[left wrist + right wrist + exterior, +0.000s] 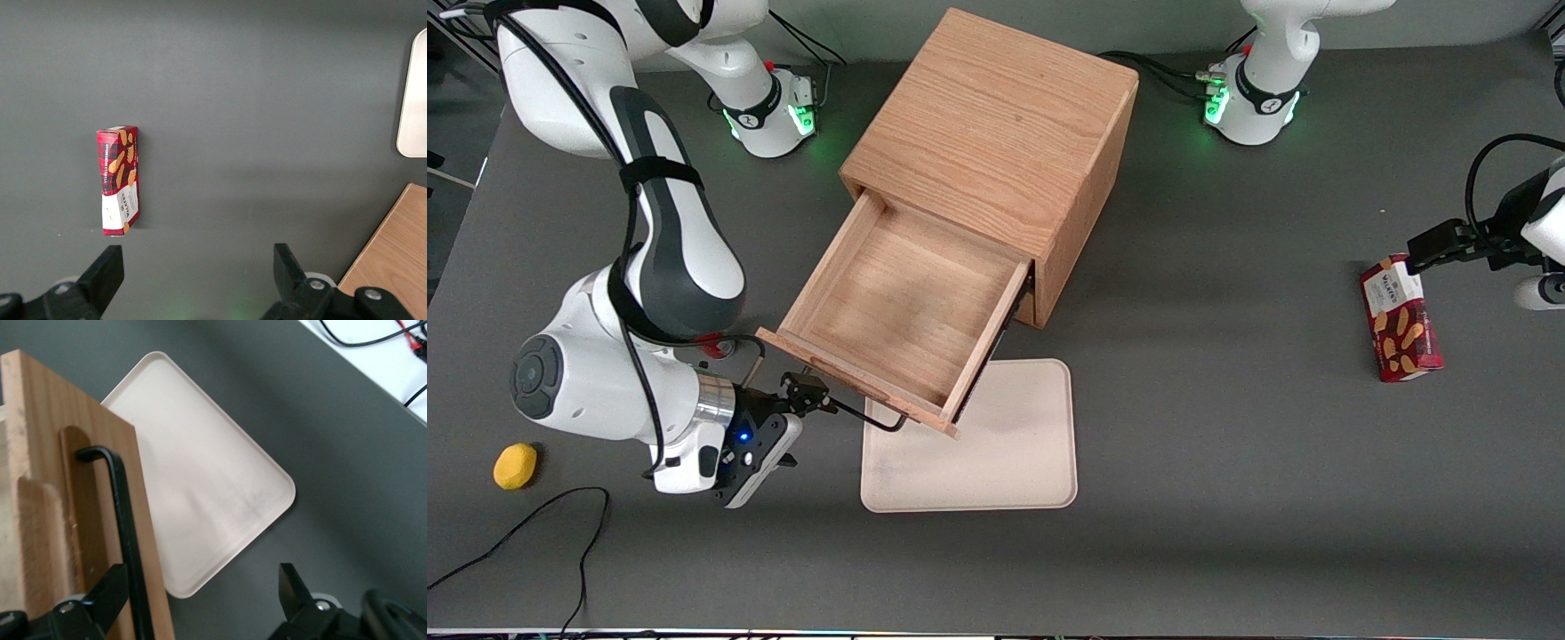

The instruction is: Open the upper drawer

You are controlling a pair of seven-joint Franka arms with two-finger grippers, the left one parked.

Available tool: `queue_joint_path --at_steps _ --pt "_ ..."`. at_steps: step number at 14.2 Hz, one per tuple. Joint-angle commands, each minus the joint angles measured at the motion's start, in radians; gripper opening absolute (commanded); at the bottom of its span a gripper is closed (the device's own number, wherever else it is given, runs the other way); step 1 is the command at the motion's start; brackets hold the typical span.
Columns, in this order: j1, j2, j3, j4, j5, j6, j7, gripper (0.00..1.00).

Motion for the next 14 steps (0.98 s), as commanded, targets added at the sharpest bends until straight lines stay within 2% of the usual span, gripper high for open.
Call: queue_joint_path --at_steps 1,3,7,9,14 --pt "-0.020 -0.049 0.000 0.012 -0.010 -0.105 -0.004 1.00" --pt "-0.040 -0.082 0.000 0.012 -0.020 -0.162 0.005 1.00" --pt "-0.036 -0.158 -0.009 -0.004 -0.146 -0.286 0.022 1.00" --pt "-0.036 -0.204 -0.042 -0.032 -0.149 -0.410 0.118 1.00" --pt "-0.033 -0.495 -0.108 -0.347 -0.160 -0.423 0.145 1.00"
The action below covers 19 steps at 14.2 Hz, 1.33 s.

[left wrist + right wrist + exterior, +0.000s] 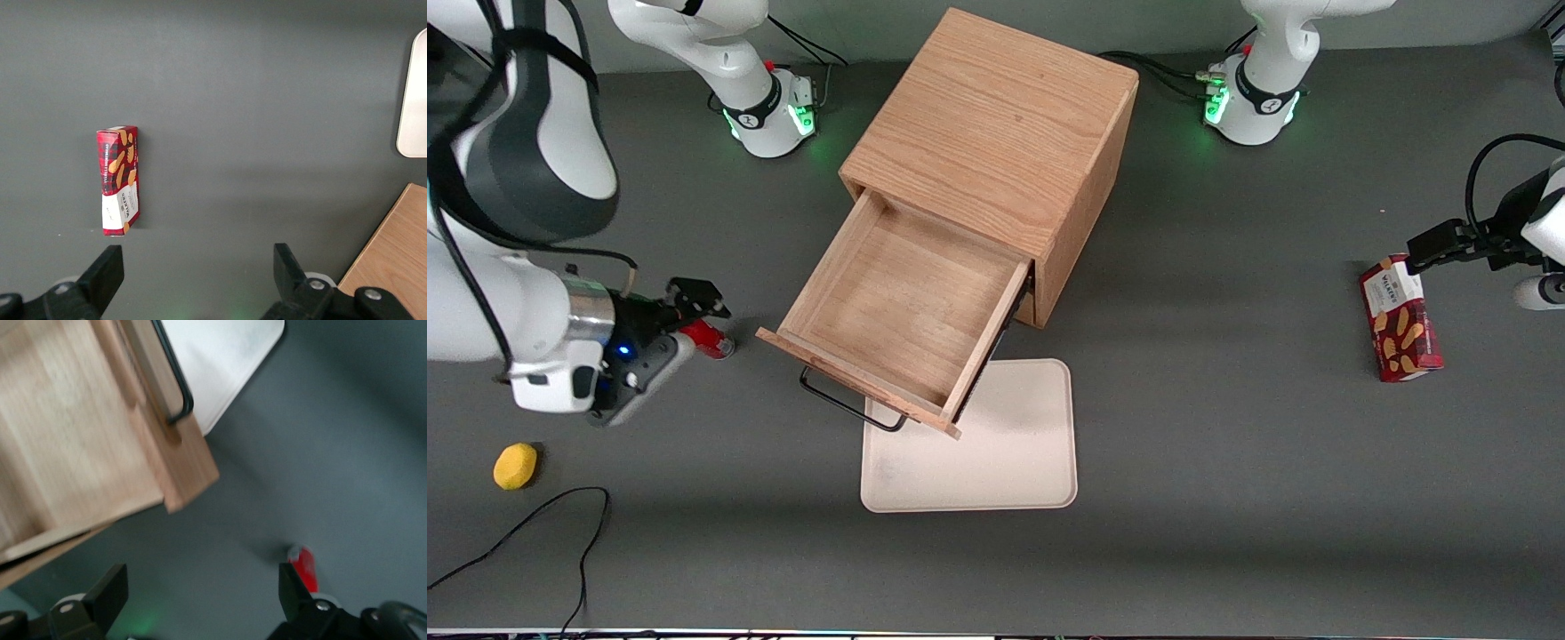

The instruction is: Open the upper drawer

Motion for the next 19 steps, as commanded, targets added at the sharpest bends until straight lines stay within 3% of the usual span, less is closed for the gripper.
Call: queue_joint_path --at_steps 1,5,8,11,15,19 --pt "0.008 -0.231 -0.024 -0.254 -0.035 0.029 0.033 1.00" --pt "0.008 -0.356 -0.076 -0.366 -0.063 0.026 0.210 1.00" --pt "0.008 -0.374 -0.135 -0.380 -0.107 0.023 0.217 1.00" --pt "0.008 -0.374 -0.206 -0.376 -0.109 0.029 0.224 1.00" --pt "0.011 -0.368 -0.222 -0.370 -0.127 0.020 0.393 1.00" --pt "0.010 -0.353 -0.225 -0.348 -0.116 0.005 0.405 1.00"
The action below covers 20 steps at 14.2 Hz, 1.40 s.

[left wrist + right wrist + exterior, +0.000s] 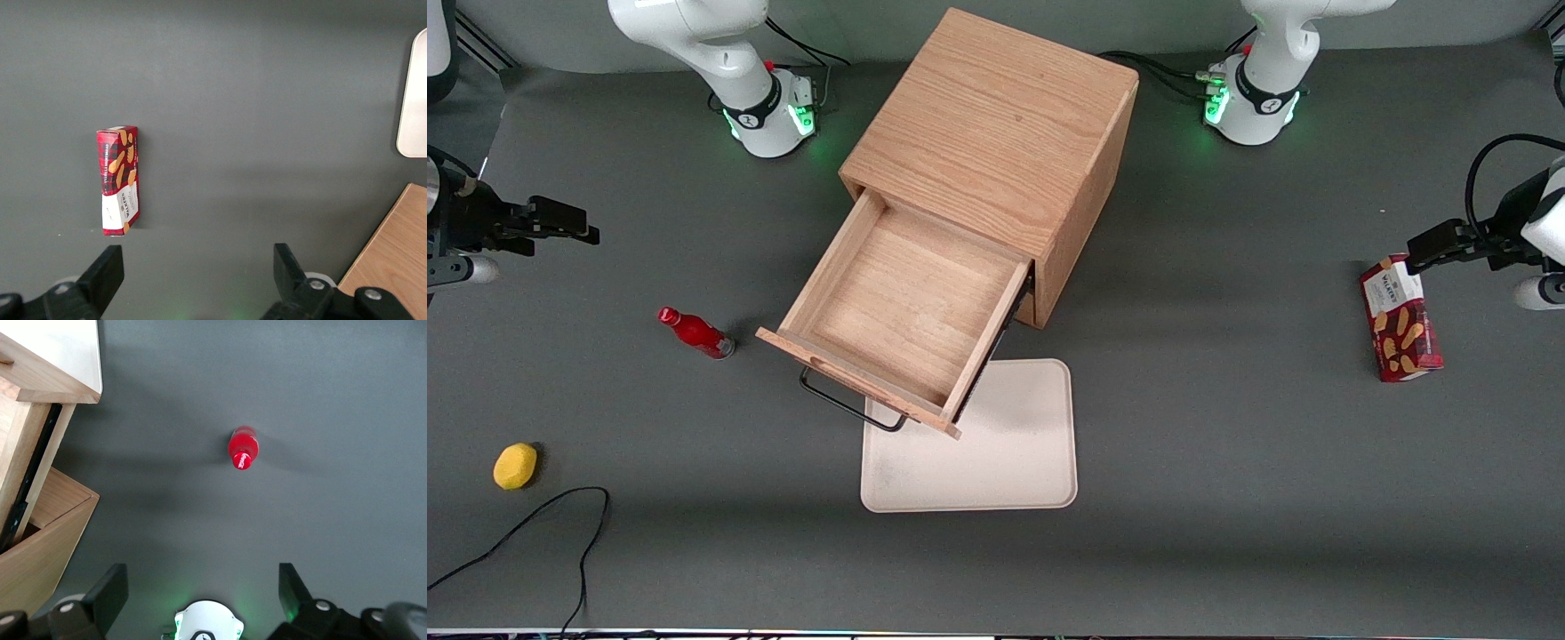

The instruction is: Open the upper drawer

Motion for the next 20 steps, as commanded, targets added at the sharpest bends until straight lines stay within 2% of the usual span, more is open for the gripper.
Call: queue_joint_path --at_steps 1,3,5,8,10,11,13,14,16,19,20 --pt "0.011 0.002 -0.003 0.016 -0.021 -0.006 0.054 1.00" --pt "0.011 0.015 0.005 0.058 -0.014 -0.004 0.141 1.00" --pt "0.014 0.019 0.010 0.059 -0.012 -0.004 0.143 1.00" --pt "0.002 0.032 0.008 0.078 0.054 -0.004 0.142 1.00" --pt "-0.003 0.054 0.020 0.102 0.052 -0.003 0.143 1.00" --pt "-0.035 0.058 0.049 0.108 0.054 -0.003 0.143 1.00" --pt "-0.166 0.070 0.217 0.116 0.040 0.009 0.165 1.00" --pt "-0.187 0.067 0.252 0.109 0.029 0.035 0.185 1.00" --pt "-0.181 0.055 0.267 0.076 0.018 0.095 0.229 1.00" --pt "-0.173 0.059 0.273 0.076 0.018 0.097 0.232 1.00" --pt "-0.138 0.065 0.263 0.076 0.003 0.097 0.235 1.00"
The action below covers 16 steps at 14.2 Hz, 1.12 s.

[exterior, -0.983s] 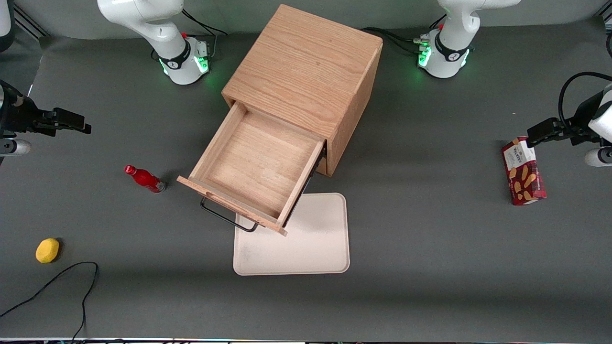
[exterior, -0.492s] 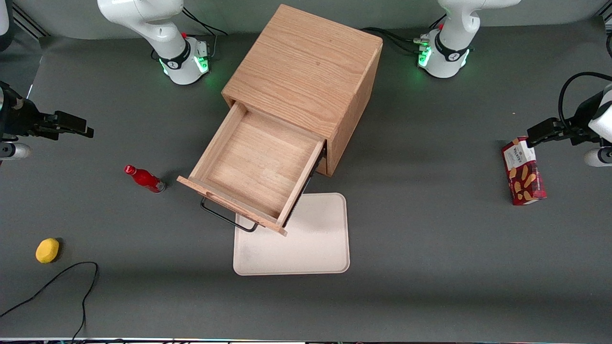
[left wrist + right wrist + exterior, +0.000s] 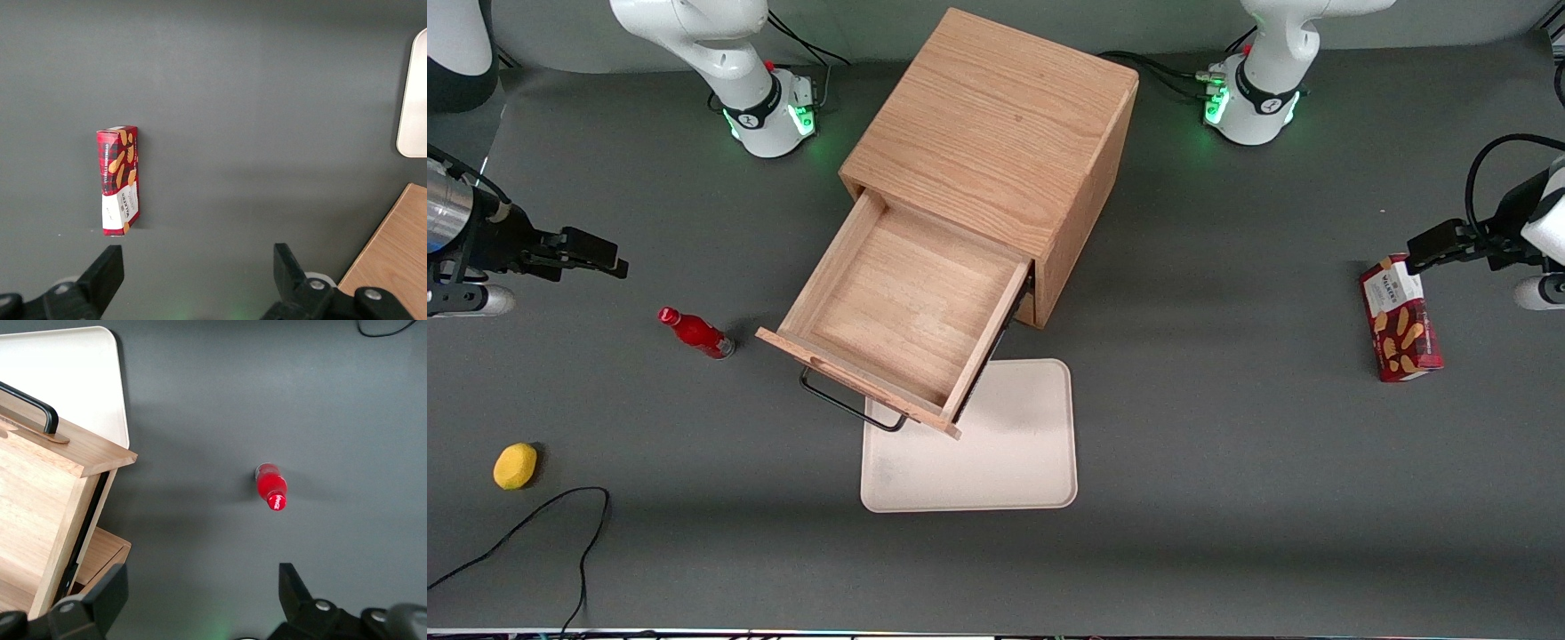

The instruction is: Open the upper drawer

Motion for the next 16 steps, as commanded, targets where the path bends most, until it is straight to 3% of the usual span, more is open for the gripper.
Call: queue_joint_path --at_steps 1,4,7,16 --pt "0.067 0.010 -0.016 -0.001 -0.086 0.012 0.032 1.00" --pt "0.086 0.013 -0.039 0.007 -0.118 0.011 0.026 1.00" --pt "0.137 0.007 -0.129 0.005 -0.121 -0.008 0.015 1.00" --pt "0.123 0.004 -0.136 0.007 -0.114 -0.017 -0.016 1.00"
